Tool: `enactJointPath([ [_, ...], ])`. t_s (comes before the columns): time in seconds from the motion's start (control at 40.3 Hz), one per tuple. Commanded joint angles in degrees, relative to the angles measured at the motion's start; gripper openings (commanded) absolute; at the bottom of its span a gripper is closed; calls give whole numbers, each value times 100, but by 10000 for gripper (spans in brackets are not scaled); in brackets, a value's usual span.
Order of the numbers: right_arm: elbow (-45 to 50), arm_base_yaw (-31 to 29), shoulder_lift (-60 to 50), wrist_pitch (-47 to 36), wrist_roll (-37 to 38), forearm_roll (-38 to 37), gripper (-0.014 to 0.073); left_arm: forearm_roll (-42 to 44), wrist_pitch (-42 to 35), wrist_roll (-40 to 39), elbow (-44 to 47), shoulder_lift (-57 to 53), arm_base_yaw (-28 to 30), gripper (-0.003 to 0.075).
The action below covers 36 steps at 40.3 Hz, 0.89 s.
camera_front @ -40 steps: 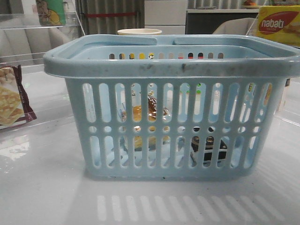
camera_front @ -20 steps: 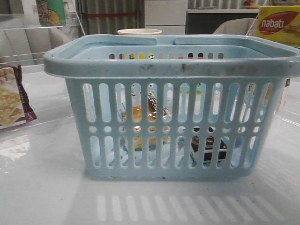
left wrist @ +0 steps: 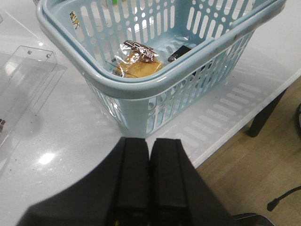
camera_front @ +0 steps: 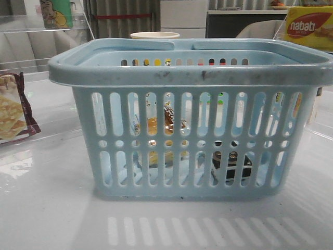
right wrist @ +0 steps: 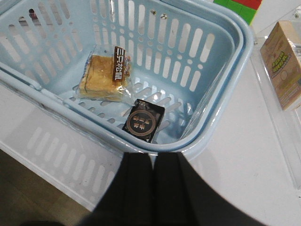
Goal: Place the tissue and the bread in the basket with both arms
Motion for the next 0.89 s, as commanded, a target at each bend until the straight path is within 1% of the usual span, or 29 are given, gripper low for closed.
enactJointPath([
  [0.0, -153, 0, -32, -365, -39, -34, 57, -8, -388, -60, -167, -11, -29, 95],
  [0.372, -153, 0, -32, -365, -39, -34, 57, -17, -388, -60, -167, -21, -42, 95],
  [0.471, -153, 0, -32, -365, -39, -34, 57, -32, -388, -60, -167, -47, 150, 95],
  [0.571, -153, 0, -32, -365, -39, -34, 57, 25, -616, -60, -12, -222, 591, 95],
  [0.645, -153, 0, -32, -365, -39, -34, 57, 25, -997, -60, 237, -455, 960, 95],
  [0.868, -153, 0, -32, -365, -39, -34, 57, 47, -2709, -60, 1606, -1622, 2190, 95],
])
